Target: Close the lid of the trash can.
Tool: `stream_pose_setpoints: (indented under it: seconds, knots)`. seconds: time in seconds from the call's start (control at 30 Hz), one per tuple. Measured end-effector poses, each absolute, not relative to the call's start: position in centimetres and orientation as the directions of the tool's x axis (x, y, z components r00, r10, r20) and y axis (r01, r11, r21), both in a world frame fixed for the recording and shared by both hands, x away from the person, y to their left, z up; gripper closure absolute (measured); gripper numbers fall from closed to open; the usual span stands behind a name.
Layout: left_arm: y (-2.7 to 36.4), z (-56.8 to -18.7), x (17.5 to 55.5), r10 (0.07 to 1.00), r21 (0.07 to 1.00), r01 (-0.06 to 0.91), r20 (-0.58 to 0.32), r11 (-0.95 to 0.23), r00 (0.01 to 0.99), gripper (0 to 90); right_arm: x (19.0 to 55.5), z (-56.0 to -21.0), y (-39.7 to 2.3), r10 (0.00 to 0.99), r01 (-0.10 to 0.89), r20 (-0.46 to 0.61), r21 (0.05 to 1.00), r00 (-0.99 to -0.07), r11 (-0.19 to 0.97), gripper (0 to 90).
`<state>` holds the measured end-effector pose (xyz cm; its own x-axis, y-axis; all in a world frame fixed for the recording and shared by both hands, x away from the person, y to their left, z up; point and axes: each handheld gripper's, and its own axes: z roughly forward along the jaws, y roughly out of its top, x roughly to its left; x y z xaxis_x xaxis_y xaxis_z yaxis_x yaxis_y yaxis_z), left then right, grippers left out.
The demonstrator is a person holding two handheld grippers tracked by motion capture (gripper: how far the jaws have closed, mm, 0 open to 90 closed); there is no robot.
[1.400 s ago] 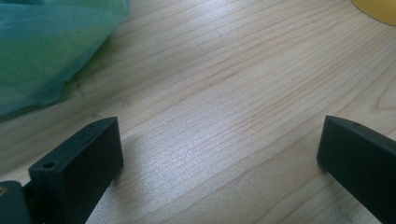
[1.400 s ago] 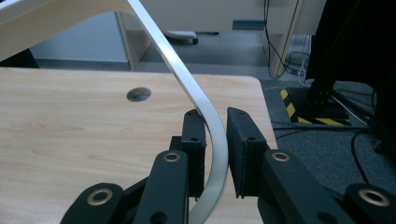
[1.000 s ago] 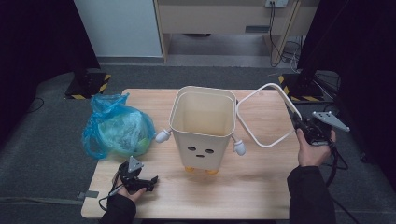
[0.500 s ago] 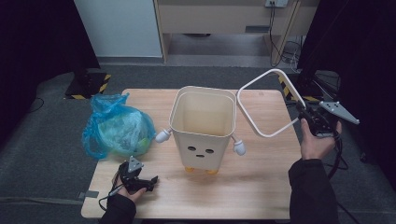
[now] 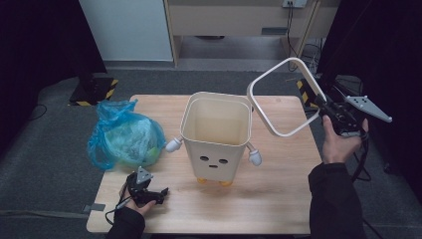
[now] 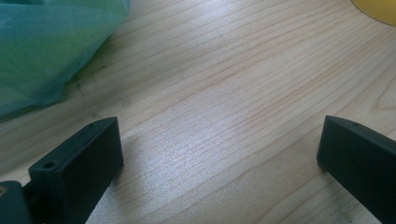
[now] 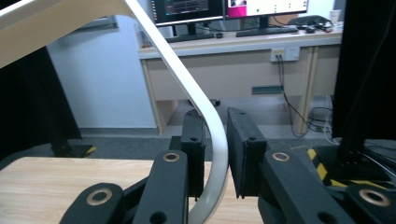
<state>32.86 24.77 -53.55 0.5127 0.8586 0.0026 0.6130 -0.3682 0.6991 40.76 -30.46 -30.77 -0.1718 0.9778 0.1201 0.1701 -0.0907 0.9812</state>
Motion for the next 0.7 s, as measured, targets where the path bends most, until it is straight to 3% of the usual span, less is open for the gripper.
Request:
stream_pose_setpoints:
  seconds: [0.37, 0.7]
  knots:
    - [24.8, -53.6, 32.9, 0.859, 0.699, 0.613, 0.003, -0.368, 0.513, 0.0, 40.9, -28.8, -30.9, 0.975, 0.147, 0.116, 0.985, -0.187, -0.089, 78.3]
    - [24.8, -53.6, 32.9, 0.859, 0.699, 0.613, 0.002, -0.368, 0.513, 0.0, 41.4, -27.2, -28.5, 0.930, 0.143, 0.127, 0.986, -0.344, -0.082, 78.5]
